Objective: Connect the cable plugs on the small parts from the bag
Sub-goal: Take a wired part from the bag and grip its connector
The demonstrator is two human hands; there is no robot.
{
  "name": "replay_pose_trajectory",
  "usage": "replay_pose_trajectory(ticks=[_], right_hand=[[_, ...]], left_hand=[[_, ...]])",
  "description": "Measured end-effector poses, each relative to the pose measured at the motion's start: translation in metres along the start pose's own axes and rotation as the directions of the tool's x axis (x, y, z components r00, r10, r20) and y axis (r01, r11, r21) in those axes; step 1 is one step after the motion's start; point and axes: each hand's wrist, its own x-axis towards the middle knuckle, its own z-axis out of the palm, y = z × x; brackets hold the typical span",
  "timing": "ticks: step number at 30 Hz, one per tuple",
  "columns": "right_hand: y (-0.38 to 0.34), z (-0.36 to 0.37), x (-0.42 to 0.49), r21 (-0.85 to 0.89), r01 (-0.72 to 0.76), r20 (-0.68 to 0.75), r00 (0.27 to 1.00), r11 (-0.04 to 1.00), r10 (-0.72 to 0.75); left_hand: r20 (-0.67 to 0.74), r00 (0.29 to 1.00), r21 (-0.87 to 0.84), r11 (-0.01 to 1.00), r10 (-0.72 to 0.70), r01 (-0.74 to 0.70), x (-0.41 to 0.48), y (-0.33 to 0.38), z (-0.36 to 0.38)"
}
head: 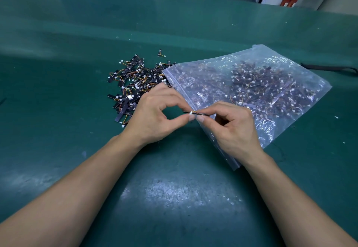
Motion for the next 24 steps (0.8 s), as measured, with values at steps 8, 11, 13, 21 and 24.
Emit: replay_pose_trajectory(ticks=[8,11,13,21,24], right_hand=[[0.0008,0.001,-0.001,0.012,-0.043,0.008,0.999,0.999,0.043],[0.0006,-0.0001,-0.0001,0.013,-0.043,-0.003,0.999,0.999,0.043],[0.0005,-0.0012,0.0,0.005,-0.04,0.0,0.999,0.999,0.04],[-0.0001,-0.0009,0.0,-0.001,-0.144,-0.003,0.99,0.99,0.144],[0.0009,-0.0005,0.0003,-0.04,-0.159,-0.018,0.987,0.986,0.159]], left_hand=[[-0.005,1.0,0.018,1.0,0.011,-0.011,0.0003,0.0001,-0.0001],[-0.012,0.999,0.044,0.998,0.043,-0.042,0.0013,0.0011,0.0005],[-0.005,0.999,0.048,0.998,0.035,-0.034,0.0006,0.002,0.0015],[0.033,0.998,0.07,0.996,0.061,-0.063,0.0004,0.0016,0.0018],[-0.001,0.998,0.087,0.994,0.062,-0.062,0.0014,-0.0009,0.0002]])
